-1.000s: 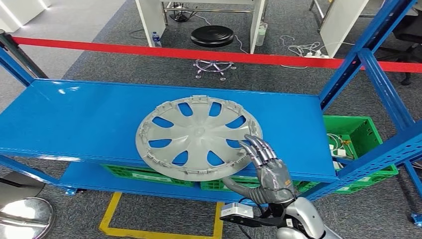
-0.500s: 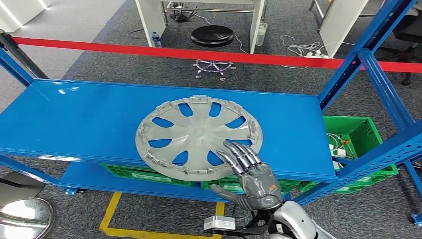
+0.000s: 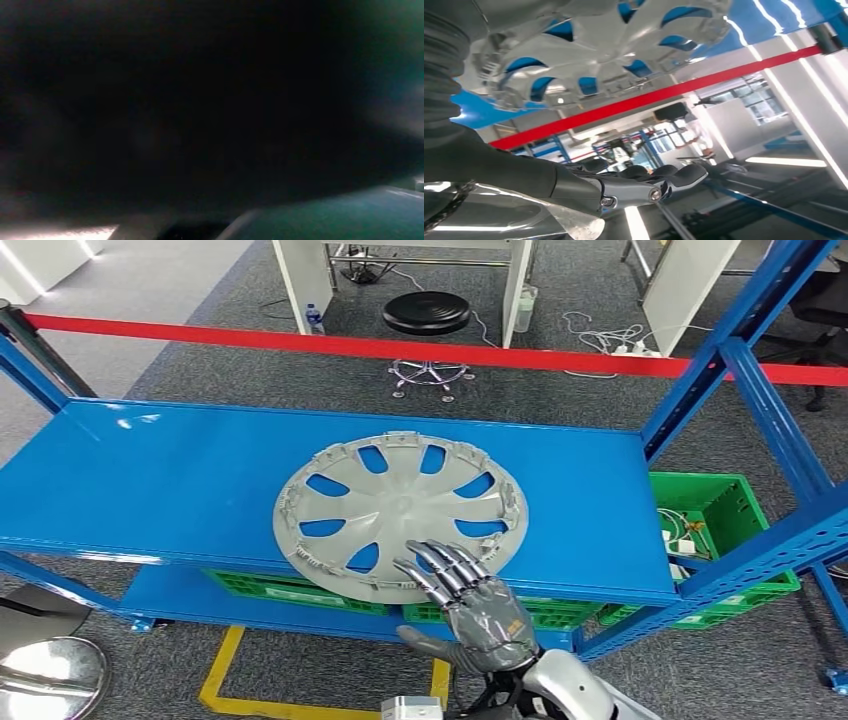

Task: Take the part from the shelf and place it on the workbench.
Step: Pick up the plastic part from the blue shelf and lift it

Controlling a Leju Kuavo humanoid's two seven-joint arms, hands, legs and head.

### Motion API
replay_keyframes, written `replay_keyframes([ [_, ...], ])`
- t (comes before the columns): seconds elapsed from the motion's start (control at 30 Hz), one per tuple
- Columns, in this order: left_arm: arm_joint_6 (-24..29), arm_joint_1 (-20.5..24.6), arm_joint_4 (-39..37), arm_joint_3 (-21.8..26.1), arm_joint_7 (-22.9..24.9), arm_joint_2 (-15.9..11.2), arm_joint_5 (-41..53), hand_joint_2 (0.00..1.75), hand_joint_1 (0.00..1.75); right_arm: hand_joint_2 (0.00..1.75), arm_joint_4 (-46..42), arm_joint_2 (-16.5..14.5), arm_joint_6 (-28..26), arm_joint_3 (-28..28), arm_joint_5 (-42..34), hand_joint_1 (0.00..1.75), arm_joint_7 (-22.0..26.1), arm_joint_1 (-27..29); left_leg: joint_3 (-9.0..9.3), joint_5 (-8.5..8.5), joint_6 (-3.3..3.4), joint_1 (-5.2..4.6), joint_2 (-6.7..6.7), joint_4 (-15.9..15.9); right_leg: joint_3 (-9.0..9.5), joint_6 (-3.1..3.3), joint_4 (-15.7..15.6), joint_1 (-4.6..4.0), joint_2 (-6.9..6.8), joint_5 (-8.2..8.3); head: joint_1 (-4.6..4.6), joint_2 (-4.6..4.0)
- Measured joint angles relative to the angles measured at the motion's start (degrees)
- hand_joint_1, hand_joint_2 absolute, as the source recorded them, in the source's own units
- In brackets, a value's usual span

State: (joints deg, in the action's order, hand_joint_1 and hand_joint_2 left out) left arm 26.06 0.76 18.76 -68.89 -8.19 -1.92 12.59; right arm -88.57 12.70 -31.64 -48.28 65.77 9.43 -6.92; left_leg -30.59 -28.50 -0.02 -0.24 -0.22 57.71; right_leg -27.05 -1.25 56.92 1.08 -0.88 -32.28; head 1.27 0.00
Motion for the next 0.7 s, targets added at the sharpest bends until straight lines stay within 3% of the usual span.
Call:
replay_keyframes([
  [0.17, 0.21, 0.49, -0.40, -0.66, 4.23, 1.79, 0.57, 0.00, 0.00, 1.75, 1.87, -0.56, -0.98, -1.64, 1.56, 0.00, -0.83, -1.55, 0.00, 0.00, 0.00, -0.01, 0.00, 0.00, 0.02, 0.00, 0.00, 0.00, 0.01, 0.00, -0.01, 0.00],
  [0.33, -0.17, 0.74, -0.40, -1.31, 4.59, 2.15, 0.67, 0.00, 0.00, 1.75, 4.48, -1.50, -0.99, -2.20, 3.24, 0.00, -2.04, -3.24, 0.00, 0.00, 0.00, 0.00, 0.00, 0.00, 0.01, 0.00, 0.00, 0.00, 0.00, 0.00, 0.01, 0.00],
  [0.7, -2.78, 1.29, -0.57, -2.08, -1.50, 0.49, -0.09, 0.00, 0.00, 1.75, 13.23, -5.19, 2.28, -2.91, 5.52, 0.00, -3.16, -9.20, 0.00, 0.01, 0.00, 0.04, 0.00, 0.00, 0.01, 0.00, 0.02, -0.03, 0.00, 0.00, 0.00, 0.00],
])
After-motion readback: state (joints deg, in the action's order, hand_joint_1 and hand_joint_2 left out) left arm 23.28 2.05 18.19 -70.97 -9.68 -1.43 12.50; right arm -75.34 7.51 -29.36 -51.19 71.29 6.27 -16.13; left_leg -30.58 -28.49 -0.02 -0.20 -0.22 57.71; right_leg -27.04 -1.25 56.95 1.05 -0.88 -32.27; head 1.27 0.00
